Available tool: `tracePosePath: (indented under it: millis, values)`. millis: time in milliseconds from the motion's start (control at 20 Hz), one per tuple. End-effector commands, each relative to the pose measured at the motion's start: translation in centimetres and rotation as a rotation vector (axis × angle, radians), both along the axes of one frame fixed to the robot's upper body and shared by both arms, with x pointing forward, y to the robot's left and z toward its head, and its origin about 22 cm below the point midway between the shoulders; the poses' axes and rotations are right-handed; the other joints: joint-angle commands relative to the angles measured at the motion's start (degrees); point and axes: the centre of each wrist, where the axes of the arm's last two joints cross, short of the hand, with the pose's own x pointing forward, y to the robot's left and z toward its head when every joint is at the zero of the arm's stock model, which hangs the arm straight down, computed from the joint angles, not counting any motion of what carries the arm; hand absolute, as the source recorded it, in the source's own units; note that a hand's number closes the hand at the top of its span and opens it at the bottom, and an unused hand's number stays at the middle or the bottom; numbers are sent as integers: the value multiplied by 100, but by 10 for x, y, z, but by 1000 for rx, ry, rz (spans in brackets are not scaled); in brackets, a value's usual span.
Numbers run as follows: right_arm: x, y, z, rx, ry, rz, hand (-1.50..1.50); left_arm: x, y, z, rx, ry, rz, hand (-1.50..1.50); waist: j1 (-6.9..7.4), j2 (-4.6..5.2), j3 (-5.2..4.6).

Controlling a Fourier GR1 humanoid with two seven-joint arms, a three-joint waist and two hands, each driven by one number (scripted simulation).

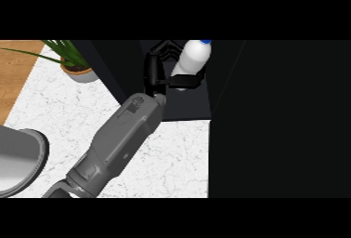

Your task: Pick up the bottled water, place it into the cabinet and close the cabinet

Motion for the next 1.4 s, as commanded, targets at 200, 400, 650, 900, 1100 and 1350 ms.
tracePosePath:
  millis: [200,400,650,900,1100,1350]
  values:
    - [-2,5,21,50,-47,34,-150,18,18,-20,216,22,44,-150,-51,36,-1]
    - [4,7,20,37,-43,22,-150,32,5,11,246,10,25,-150,-12,25,1]
    - [2,4,17,31,-50,21,-150,32,19,-7,288,44,49,-150,-49,32,1]
    - [12,11,14,35,-66,35,-150,39,14,14,190,16,15,-150,18,37,-1]
    - [5,13,26,32,-62,27,-150,40,4,27,118,-67,-39,-150,52,11,-5]
    - [3,9,17,27,-43,4,-150,36,3,28,-14,-97,-143,-150,134,-42,0]
